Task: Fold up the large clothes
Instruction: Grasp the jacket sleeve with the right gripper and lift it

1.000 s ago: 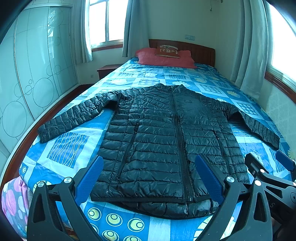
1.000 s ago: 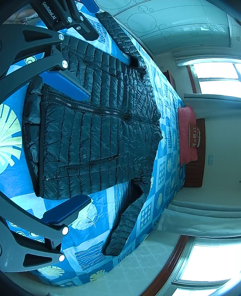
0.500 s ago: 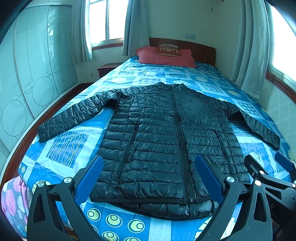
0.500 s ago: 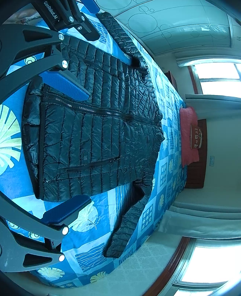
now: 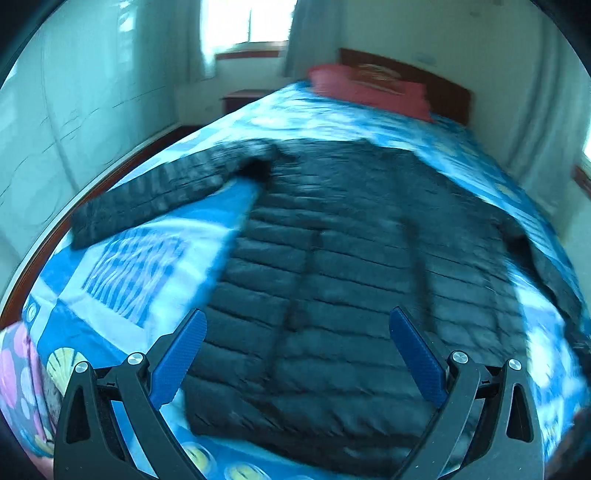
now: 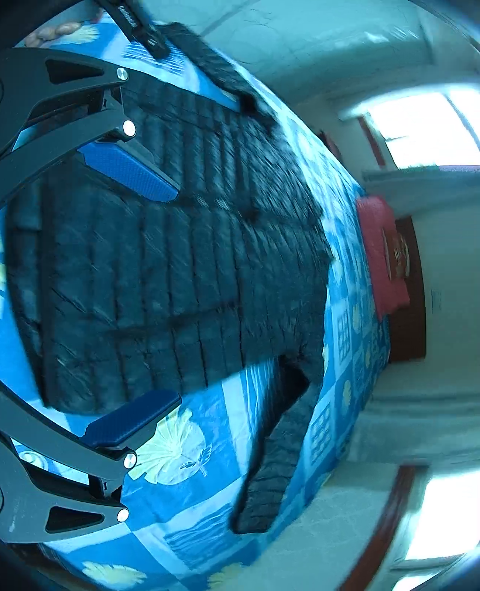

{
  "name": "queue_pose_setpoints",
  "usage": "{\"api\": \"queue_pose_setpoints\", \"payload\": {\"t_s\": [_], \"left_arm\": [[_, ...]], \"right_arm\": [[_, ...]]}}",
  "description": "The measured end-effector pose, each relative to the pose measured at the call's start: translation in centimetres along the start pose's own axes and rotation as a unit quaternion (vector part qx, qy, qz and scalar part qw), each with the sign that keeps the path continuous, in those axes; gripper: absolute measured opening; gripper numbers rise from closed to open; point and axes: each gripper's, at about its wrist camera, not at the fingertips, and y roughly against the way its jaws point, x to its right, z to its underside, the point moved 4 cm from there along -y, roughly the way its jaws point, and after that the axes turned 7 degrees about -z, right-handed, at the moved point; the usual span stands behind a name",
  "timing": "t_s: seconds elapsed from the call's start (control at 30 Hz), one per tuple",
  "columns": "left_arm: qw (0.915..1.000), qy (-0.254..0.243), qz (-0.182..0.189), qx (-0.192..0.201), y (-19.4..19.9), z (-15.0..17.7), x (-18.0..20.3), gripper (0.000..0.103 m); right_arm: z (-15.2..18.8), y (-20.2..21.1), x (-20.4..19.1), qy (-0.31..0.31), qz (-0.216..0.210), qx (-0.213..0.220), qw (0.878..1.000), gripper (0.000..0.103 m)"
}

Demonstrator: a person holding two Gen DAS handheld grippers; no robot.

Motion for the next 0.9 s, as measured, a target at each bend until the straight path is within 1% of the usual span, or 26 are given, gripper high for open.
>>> {"api": "queue_pose_setpoints", "payload": {"t_s": [0.03, 0.07, 0.1, 0.13, 0.17, 0.2, 0.27, 0.3, 0.37, 0.47, 0.5, 0.57, 0.6, 0.63, 0.67, 0.7, 0.77, 0.8, 0.9], "left_arm": [[0.9997, 0.014, -0.020, -0.003, -1.4, -0.4, -1.6, 0.098], [0.9992, 0.024, -0.031, -0.006, -2.3, -0.8, -2.7, 0.098], [0.9982, 0.038, -0.044, -0.008, -3.5, -1.1, -4.1, 0.098], [0.9965, 0.053, -0.065, -0.009, -4.8, -1.5, -5.7, 0.098], [0.9943, 0.063, -0.085, -0.010, -6.0, -1.7, -7.2, 0.098], [0.9908, 0.075, -0.111, -0.014, -7.6, -1.9, -9.1, 0.098], [0.9855, 0.090, -0.142, -0.022, -9.7, -2.0, -11.6, 0.098], [0.9810, 0.102, -0.162, -0.030, -11.1, -1.9, -13.3, 0.098], [0.9753, 0.119, -0.182, -0.040, -12.6, -1.7, -15.3, 0.098], [0.9668, 0.142, -0.205, -0.057, -14.9, -1.1, -17.7, 0.098], [0.9641, 0.148, -0.212, -0.062, -15.7, -0.9, -18.3, 0.098], [0.9617, 0.158, -0.213, -0.070, -16.7, -0.6, -18.8, 0.098], [0.9607, 0.168, -0.210, -0.070, -16.8, -0.4, -19.1, 0.099], [0.9600, 0.174, -0.209, -0.067, -16.8, -0.4, -19.3, 0.099], [0.9594, 0.177, -0.210, -0.064, -16.9, -0.4, -19.4, 0.099], [0.9593, 0.177, -0.211, -0.062, -17.0, -0.5, -19.5, 0.099], [0.9591, 0.175, -0.215, -0.058, -17.1, -0.5, -19.5, 0.099], [0.9591, 0.175, -0.215, -0.057, -17.1, -0.5, -19.7, 0.099], [0.9595, 0.179, -0.211, -0.053, -16.8, -0.4, -19.7, 0.099]], "right_arm": [[-0.5, -0.6, 1.6, -0.021, -0.001, 0.002, 1.000, 0.100], [-1.1, -1.5, 4.0, -0.052, -0.003, 0.009, 0.999, 0.099], [-1.5, -2.0, 5.8, -0.074, 0.000, 0.012, 0.997, 0.091], [-2.0, -2.8, 8.2, -0.101, 0.006, 0.014, 0.995, 0.077], [-2.3, -3.6, 10.6, -0.129, 0.013, 0.014, 0.991, 0.074], [-2.6, -4.3, 12.8, -0.154, 0.014, 0.015, 0.988, 0.072], [-3.1, -5.3, 17.2, -0.205, 0.011, 0.027, 0.978, 0.072], [-3.3, -5.9, 20.1, -0.241, 0.012, 0.040, 0.970, 0.072], [-3.6, -6.5, 25.1, -0.300, 0.015, 0.069, 0.951, 0.072], [-3.6, -7.4, 30.9, -0.360, 0.028, 0.111, 0.926, 0.072], [-3.7, -7.8, 32.2, -0.373, 0.024, 0.121, 0.920, 0.071], [-4.0, -9.0, 34.7, -0.398, 0.016, 0.139, 0.907, 0.071], [-4.0, -9.8, 36.0, -0.416, 0.016, 0.144, 0.898, 0.071], [-3.9, -10.2, 36.7, -0.427, 0.013, 0.147, 0.892, 0.071], [-3.9, -10.9, 37.7, -0.443, 0.002, 0.159, 0.882, 0.071], [-3.9, -11.1, 38.1, -0.446, 0.003, 0.170, 0.879, 0.071], [-5.0, -11.3, 38.7, -0.434, 0.006, 0.196, 0.879, 0.071], [-5.2, -11.4, 38.6, -0.431, 0.003, 0.200, 0.880, 0.071], [-5.9, -12.3, 39.5, -0.434, 0.005, 0.220, 0.874, 0.071]]}}
